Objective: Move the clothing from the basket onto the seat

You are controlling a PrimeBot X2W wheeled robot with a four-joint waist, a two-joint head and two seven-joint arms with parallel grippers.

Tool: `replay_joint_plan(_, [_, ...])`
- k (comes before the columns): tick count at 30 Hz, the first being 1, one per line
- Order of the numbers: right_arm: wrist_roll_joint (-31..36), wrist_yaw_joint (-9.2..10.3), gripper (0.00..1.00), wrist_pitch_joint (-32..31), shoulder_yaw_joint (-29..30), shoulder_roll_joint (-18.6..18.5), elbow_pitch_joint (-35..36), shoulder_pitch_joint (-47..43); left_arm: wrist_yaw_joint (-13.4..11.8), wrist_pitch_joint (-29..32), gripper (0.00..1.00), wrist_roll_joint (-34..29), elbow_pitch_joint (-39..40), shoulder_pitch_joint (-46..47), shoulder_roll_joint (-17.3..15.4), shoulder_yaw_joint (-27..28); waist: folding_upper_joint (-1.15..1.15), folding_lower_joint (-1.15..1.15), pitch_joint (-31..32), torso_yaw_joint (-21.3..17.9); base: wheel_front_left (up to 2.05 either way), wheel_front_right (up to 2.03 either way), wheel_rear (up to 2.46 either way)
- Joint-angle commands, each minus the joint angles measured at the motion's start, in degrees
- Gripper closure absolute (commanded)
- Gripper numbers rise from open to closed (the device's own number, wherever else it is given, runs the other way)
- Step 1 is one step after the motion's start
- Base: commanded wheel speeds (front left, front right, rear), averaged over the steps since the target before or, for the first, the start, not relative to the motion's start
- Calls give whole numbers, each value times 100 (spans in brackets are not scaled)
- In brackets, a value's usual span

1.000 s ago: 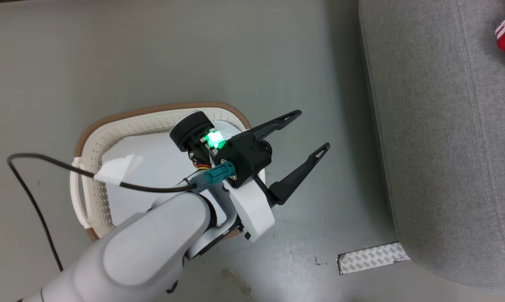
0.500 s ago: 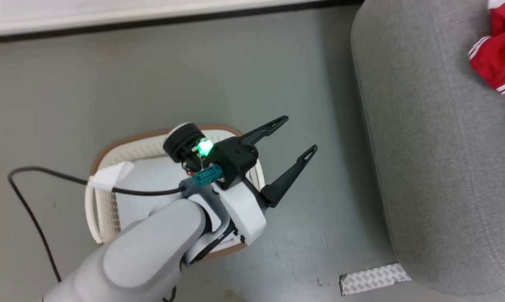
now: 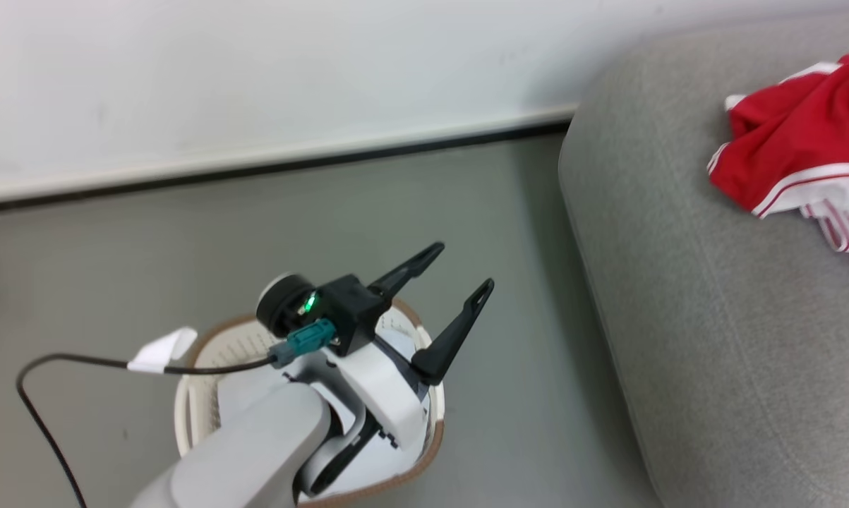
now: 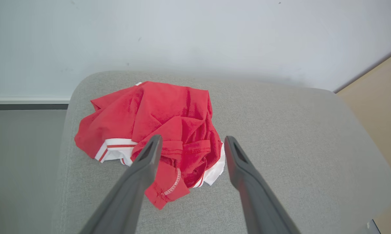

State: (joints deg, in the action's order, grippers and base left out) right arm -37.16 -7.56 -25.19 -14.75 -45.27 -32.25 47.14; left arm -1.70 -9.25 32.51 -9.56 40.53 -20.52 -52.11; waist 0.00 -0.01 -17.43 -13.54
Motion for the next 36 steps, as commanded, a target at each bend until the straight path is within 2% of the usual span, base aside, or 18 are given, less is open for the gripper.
replay_joint_plan(1, [34,15,0,27,-36,-40,144,-138,-37,-86,0,68,-41,-147,24,26,0,1,409,38,0,0,0])
replay_joint_plan(9, [197,15,0,425,-5,97,1023,-588,-298,-327,0,358,-69,-674,4,241,0,1,1330,277,0,0,0])
replay_joint_plan(16, [366,15,0,1111,104,616,1507,-1132,-521,-448,0,721,2,-1162,-227,620,0,1,1785,566,0,0,0])
replay_joint_plan(21, [446,15,0,1561,244,1162,1810,-1544,-744,-507,0,956,77,-1517,-448,992,0,1,1894,763,0,0,0])
replay_joint_plan(29, [1023,15,0,2611,816,2143,2229,-2531,-1087,-587,0,1048,245,-2084,-717,1936,0,1,1947,1085,0,0,0])
replay_joint_plan(36, [1135,15,0,3415,858,2900,2180,-3443,-1258,-589,0,577,465,-2843,-549,2972,0,1,1941,1204,0,0,0])
